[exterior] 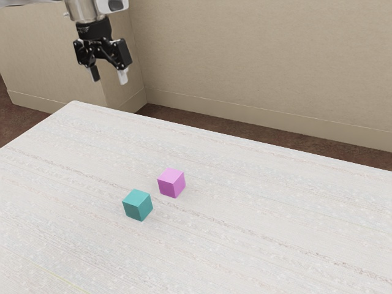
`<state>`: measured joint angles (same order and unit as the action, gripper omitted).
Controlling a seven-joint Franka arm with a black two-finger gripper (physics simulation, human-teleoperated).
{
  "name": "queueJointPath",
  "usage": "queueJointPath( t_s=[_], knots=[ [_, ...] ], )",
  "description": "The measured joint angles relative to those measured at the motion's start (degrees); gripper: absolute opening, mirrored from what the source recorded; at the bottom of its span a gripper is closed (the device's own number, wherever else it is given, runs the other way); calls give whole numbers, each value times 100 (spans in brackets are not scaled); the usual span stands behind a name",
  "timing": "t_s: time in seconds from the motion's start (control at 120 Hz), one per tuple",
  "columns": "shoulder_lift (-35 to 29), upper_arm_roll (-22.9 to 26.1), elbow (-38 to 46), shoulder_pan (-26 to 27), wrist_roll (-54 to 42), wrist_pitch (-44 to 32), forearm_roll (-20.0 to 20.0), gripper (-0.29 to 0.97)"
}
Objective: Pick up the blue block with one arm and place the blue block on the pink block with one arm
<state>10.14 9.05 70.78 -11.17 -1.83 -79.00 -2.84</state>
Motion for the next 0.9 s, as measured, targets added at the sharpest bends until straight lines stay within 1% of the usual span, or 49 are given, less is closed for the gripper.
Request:
queueJointPath(
  t_s=[0.192,0.208,0.275,0.333,0.408,0.5,0.542,0.575,0.608,0.642,0.675,0.725,0.758,0.792,0.842,0.9],
  knots=[
    [-21,13,-24,-5,-43,79,-3,68],
    [-116,21,-126,-11,-47,98,7,68],
    [-861,148,-517,-24,-104,185,41,68],
    [-1033,285,-612,83,-201,259,38,68],
    [-975,329,-624,425,-318,370,16,68],
    [-731,347,-588,842,-435,469,35,68],
    [-597,352,-574,869,-480,493,64,68],
    [-515,398,-462,719,-512,460,136,68],
    [-490,467,-247,484,-540,377,237,68],
    [-594,514,225,261,-562,233,350,68],
    [-920,533,983,51,-581,-8,437,68],
    [-1574,552,2337,-250,-606,-463,524,68],
    [-1903,553,3147,-302,-621,-812,541,68],
    [-2078,553,3747,-300,-635,-1151,524,68],
    [-2150,543,4337,-352,-654,-1633,482,68],
    [-1987,539,4607,-396,-675,-2094,430,68]
  ],
)
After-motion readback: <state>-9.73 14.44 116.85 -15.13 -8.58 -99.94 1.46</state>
